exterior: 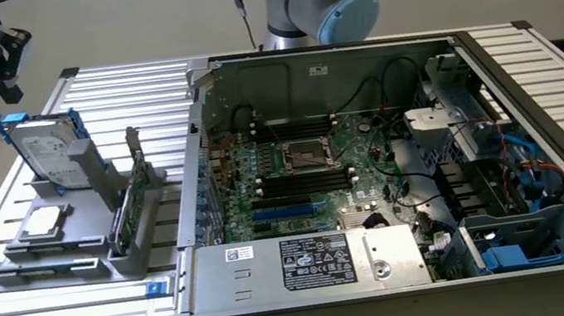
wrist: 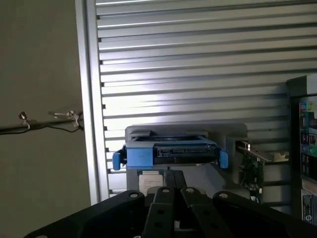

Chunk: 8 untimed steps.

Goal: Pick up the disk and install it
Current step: 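Reach for the disk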

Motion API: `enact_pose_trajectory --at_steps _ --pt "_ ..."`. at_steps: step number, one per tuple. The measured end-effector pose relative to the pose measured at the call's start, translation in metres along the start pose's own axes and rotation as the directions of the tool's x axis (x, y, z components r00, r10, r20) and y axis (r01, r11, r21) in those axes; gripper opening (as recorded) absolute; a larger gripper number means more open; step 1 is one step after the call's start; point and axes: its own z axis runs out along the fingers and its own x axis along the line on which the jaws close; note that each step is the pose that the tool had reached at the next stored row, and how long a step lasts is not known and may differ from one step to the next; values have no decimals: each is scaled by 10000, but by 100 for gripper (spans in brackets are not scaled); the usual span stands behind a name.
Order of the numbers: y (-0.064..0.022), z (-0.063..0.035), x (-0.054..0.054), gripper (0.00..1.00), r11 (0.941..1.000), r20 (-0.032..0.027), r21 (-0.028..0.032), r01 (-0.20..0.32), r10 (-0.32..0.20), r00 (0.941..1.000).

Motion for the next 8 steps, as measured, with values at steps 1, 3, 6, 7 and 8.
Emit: enact_pose_trajectory --at_steps 1,3,6,7,8 --pt "11 5 24 11 10000 0 0 6 -6 10000" --pt "32 13 55 11 10000 1 0 38 -38 10000" --pt "61 24 97 11 9999 -4 2 110 -110 9999" --pt "73 27 115 11 9999 -7 3 130 -130 9999" --pt "89 31 136 11 9999 -6 3 147 -147 9999"
